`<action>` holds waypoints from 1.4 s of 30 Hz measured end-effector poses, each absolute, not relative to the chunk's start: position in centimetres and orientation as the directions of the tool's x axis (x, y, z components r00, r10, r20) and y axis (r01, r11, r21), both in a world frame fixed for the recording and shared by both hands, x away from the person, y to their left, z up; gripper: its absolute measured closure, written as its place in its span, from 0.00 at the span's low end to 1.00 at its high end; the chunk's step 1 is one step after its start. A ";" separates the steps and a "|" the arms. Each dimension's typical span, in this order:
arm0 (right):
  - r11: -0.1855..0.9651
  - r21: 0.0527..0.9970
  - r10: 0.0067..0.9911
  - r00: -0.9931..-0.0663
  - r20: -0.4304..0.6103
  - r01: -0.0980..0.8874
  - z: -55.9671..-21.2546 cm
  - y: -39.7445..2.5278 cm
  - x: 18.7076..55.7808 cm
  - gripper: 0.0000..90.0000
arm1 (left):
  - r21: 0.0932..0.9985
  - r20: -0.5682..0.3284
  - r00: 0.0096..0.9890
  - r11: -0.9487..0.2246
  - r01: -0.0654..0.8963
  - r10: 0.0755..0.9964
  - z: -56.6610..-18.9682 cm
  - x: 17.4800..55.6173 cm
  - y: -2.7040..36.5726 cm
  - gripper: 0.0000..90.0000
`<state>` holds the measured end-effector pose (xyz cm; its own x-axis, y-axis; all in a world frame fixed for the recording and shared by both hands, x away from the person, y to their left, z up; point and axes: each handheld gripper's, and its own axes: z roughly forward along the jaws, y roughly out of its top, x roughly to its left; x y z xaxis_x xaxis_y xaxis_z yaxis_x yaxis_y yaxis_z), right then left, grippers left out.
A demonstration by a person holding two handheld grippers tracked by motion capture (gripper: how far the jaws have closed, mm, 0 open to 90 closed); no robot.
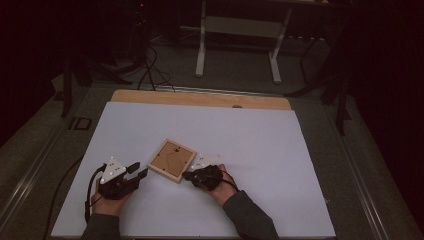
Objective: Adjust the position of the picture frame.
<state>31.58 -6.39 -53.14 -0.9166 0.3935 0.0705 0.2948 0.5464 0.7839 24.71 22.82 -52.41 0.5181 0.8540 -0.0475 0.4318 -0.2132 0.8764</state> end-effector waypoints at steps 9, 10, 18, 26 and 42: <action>0.457 0.800 0.550 -0.831 0.089 0.388 -52.8 -8.4 35.7 0.98 | 0.866 -0.022 0.539 -0.253 0.432 0.842 -52.7 24.7 21.8 0.73; 0.453 0.800 0.564 -0.821 0.084 0.393 -52.7 -8.5 36.1 0.98 | 0.865 -0.028 0.543 -0.252 0.434 0.839 -52.8 24.8 21.7 0.75; 0.412 0.806 0.614 -0.783 0.100 0.426 -52.1 -8.0 38.2 0.92 | 0.828 -0.036 0.574 -0.297 0.475 0.818 -53.4 25.2 21.2 0.94; 0.418 0.794 0.612 -0.783 0.114 0.442 -52.1 -6.8 39.2 0.92 | 0.797 -0.034 0.580 -0.329 0.507 0.814 -54.0 25.7 20.8 1.00; 0.461 0.757 0.578 -0.804 0.140 0.463 -52.3 -6.6 39.3 0.89 | 0.775 -0.029 0.565 -0.338 0.533 0.825 -54.5 26.5 20.4 1.00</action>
<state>39.26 -6.65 -52.30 -0.8043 0.5776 0.1399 0.4628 0.4611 0.7571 26.46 20.41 -54.48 0.5648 0.8247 -0.0287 0.5334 -0.3384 0.7752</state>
